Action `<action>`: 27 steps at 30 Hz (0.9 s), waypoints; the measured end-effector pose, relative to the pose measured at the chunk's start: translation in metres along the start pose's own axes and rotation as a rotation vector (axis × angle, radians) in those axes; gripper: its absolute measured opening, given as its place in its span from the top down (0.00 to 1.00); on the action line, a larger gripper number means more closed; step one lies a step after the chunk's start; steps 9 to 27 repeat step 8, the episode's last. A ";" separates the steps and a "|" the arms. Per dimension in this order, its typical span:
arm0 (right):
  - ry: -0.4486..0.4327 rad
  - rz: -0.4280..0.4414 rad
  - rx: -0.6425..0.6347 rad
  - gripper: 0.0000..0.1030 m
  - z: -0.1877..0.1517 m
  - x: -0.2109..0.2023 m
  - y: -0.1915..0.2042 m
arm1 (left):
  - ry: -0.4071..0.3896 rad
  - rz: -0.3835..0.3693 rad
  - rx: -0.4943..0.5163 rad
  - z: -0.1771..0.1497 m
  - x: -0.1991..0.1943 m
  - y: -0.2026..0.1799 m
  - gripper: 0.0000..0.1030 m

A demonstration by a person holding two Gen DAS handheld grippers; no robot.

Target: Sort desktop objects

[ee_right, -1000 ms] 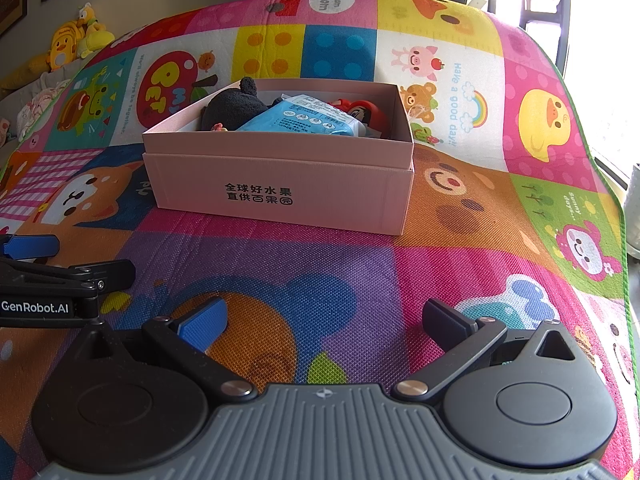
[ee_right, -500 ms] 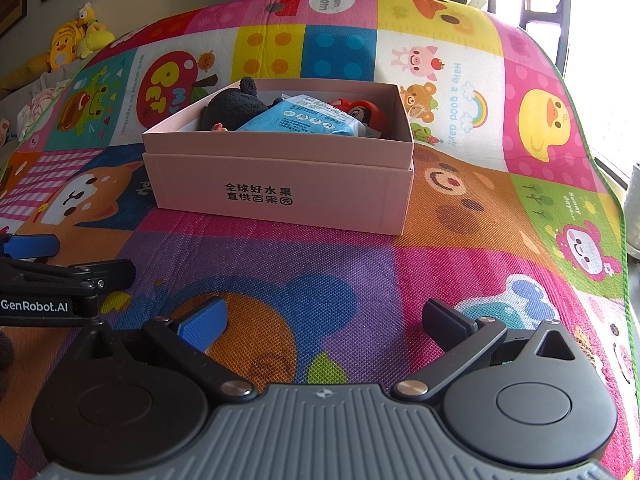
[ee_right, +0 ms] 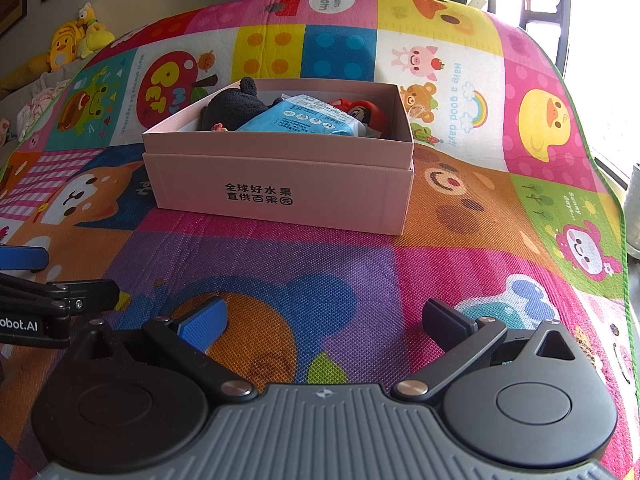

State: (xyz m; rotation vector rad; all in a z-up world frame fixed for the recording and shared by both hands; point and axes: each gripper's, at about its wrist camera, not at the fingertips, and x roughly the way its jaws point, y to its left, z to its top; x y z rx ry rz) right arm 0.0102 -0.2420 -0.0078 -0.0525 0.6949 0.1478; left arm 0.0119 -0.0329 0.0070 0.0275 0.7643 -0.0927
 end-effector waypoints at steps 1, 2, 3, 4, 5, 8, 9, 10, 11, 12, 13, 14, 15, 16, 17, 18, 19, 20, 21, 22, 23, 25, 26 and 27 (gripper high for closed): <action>0.000 0.000 0.000 0.00 0.000 0.000 0.000 | 0.000 -0.001 -0.003 0.000 0.000 0.000 0.00; 0.000 0.000 0.000 0.00 0.000 0.000 0.000 | 0.000 -0.001 -0.004 0.000 0.000 0.000 0.00; 0.000 0.000 0.000 0.00 0.000 0.000 0.000 | -0.001 0.000 -0.003 0.000 0.000 0.000 0.00; 0.000 0.000 0.000 0.00 0.000 0.000 0.000 | -0.002 0.000 -0.002 0.000 0.000 0.000 0.00; 0.000 0.000 0.000 0.00 0.000 0.000 0.000 | -0.003 0.002 -0.002 0.000 0.001 0.001 0.00; 0.000 0.000 0.000 0.00 0.000 0.000 0.000 | -0.004 -0.001 -0.005 0.001 0.001 0.001 0.00; 0.000 0.000 0.000 0.00 0.000 0.000 0.000 | -0.004 -0.001 -0.005 0.001 0.001 0.001 0.00; 0.000 0.000 0.000 0.00 0.000 0.000 0.000 | -0.004 -0.001 -0.005 0.001 0.001 0.001 0.00; 0.000 0.000 0.000 0.00 0.000 0.000 0.000 | -0.004 -0.001 -0.005 0.001 0.001 0.001 0.00; 0.000 0.000 0.000 0.00 0.000 0.000 0.000 | -0.004 -0.001 -0.005 0.001 0.001 0.001 0.00; 0.000 0.000 0.000 0.00 0.000 0.000 0.000 | -0.004 -0.001 -0.005 0.001 0.001 0.001 0.00; 0.000 0.000 0.000 0.00 0.000 0.000 0.000 | -0.004 -0.001 -0.005 0.001 0.001 0.001 0.00; 0.000 0.000 0.000 0.00 0.000 0.000 0.000 | -0.004 -0.001 -0.005 0.001 0.001 0.001 0.00; 0.000 0.000 0.000 0.00 0.000 0.000 0.000 | -0.004 -0.001 -0.005 0.001 0.001 0.001 0.00; 0.000 0.000 0.000 0.00 0.000 0.000 0.000 | -0.004 -0.001 -0.005 0.001 0.001 0.001 0.00; 0.000 0.000 0.000 0.00 0.000 0.000 0.000 | -0.004 -0.001 -0.005 0.001 0.001 0.001 0.00; 0.000 0.000 0.000 0.00 0.000 0.000 0.000 | -0.004 -0.001 -0.005 0.001 0.001 0.001 0.00; 0.000 0.000 0.000 0.00 0.000 0.000 0.000 | -0.004 -0.001 -0.005 0.001 0.001 0.001 0.00; 0.000 0.000 0.000 0.00 0.000 0.000 0.000 | -0.004 -0.001 -0.005 0.001 0.001 0.001 0.00; 0.000 0.000 0.000 0.00 0.000 0.000 0.000 | -0.004 -0.001 -0.005 0.001 0.001 0.001 0.00; 0.000 0.000 0.000 0.00 0.000 0.000 0.000 | -0.004 -0.001 -0.005 0.001 0.001 0.001 0.00; 0.000 0.000 0.000 0.00 0.000 0.000 0.000 | -0.004 -0.001 -0.005 0.001 0.001 0.001 0.00; 0.000 0.000 0.000 0.00 0.000 0.000 0.000 | -0.004 -0.001 -0.005 0.001 0.001 0.001 0.00; 0.000 0.000 0.000 0.00 0.000 0.000 0.000 | -0.004 -0.001 -0.005 0.001 0.001 0.001 0.00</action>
